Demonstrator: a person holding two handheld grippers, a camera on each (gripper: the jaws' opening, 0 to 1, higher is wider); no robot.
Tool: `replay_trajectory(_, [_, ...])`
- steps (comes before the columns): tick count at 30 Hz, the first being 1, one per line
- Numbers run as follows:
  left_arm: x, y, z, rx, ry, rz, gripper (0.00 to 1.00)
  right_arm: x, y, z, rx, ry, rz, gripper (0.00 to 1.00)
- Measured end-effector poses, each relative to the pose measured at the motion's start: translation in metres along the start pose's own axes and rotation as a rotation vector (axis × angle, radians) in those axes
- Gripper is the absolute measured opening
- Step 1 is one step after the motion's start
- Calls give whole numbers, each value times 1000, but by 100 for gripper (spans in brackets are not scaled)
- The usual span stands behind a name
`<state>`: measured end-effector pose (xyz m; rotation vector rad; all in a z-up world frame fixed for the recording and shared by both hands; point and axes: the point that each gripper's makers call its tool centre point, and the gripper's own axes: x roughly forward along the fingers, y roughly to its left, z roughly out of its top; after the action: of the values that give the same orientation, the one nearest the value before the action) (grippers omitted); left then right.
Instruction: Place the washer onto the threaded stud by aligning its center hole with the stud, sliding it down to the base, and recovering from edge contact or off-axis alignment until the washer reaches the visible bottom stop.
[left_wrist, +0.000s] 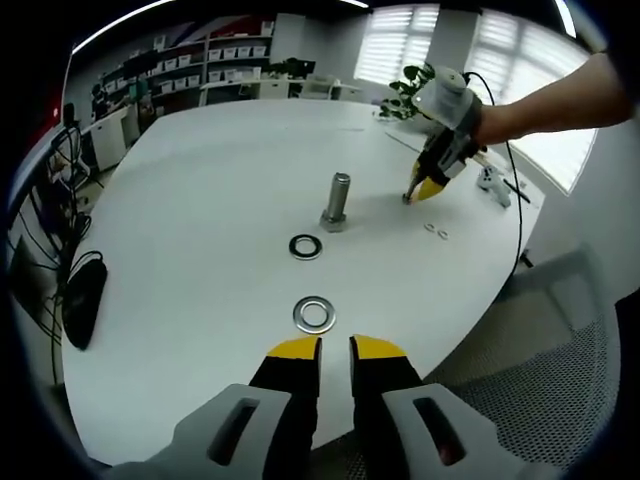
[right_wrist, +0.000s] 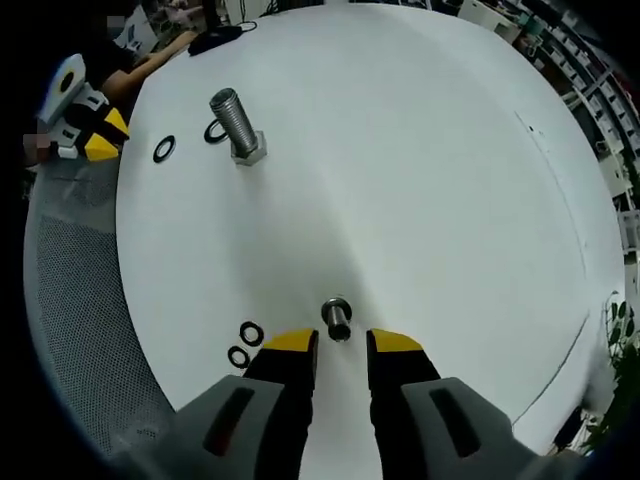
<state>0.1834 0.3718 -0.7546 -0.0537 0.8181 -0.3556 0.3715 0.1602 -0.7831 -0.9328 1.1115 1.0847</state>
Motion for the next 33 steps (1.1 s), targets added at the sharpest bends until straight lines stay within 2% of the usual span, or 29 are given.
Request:
replay_trajectory(9, [1,4,-4,-10,21,22,10,-5,-2,-27,23,-13,15,22])
replay_trajectory(19, [0,8,-6,-10,25,43,10,-5,7,-36,12,-30,33,23])
replay_trajectory(21, [-3,8,1,-2,-10,46,10,-5,7,-37,12,-35,36,23])
replay_trajectory(23, [-3,9,3,-14,-16,48,11,-5,7,-40,17,-38,37,23])
replay_trajectory(26, [-1,10,-2,-6,4,56,11,-7,8,-44,21,-43,39,23])
replay_trajectory(33, [-1,11,-1,0,5,61,11,-10,8,-49,32,-65,40,23])
